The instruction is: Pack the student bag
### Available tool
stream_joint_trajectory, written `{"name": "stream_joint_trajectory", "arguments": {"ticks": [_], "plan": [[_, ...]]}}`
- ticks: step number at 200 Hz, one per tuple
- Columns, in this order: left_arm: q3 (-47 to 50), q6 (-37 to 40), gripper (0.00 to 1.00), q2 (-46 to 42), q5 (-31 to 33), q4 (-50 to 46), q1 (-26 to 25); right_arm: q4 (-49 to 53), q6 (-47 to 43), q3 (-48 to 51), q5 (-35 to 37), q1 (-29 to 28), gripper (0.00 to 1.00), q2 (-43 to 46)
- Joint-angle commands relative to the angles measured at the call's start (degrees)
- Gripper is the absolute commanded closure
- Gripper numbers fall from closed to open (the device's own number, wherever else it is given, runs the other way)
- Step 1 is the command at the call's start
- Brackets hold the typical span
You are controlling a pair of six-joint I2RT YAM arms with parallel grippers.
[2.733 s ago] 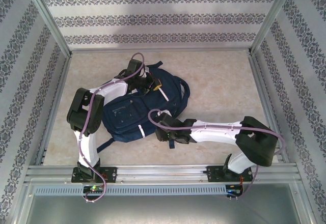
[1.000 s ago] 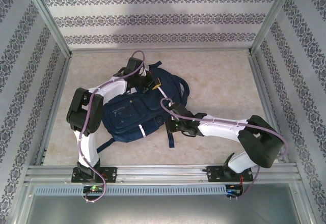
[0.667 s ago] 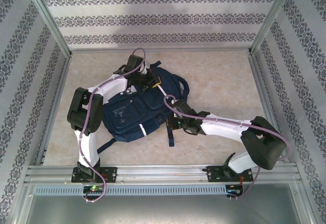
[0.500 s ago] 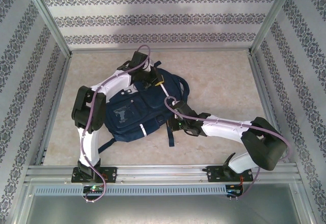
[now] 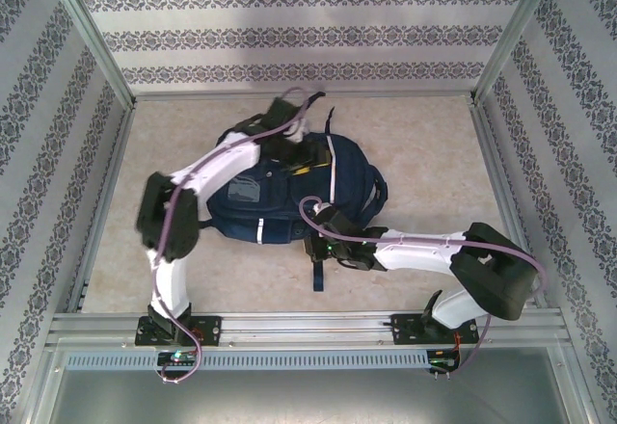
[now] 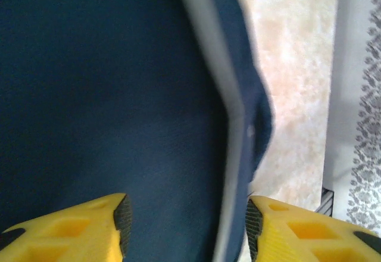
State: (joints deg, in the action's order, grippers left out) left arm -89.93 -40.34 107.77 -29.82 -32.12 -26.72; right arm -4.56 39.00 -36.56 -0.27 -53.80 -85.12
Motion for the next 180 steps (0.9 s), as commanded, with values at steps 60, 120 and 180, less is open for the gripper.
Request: {"name": "stream_joint_trajectory", "arguments": {"ticks": [60, 120, 180], "plan": [[50.3, -25.2, 0.27, -45.8, 9.7, 19.8, 7.1, -13.9, 9.2, -6.0, -3.5, -1.3, 1.0, -8.2], [66.1, -37.2, 0.25, -54.8, 14.5, 30.7, 7.2, -13.6, 9.4, -10.2, -5.3, -3.2, 1.0, -10.8], [65.5, -36.7, 0.28, -39.3, 14.2, 43.2, 7.3, -13.6, 9.5, -10.2, -5.4, -4.0, 1.0, -11.3]]}}
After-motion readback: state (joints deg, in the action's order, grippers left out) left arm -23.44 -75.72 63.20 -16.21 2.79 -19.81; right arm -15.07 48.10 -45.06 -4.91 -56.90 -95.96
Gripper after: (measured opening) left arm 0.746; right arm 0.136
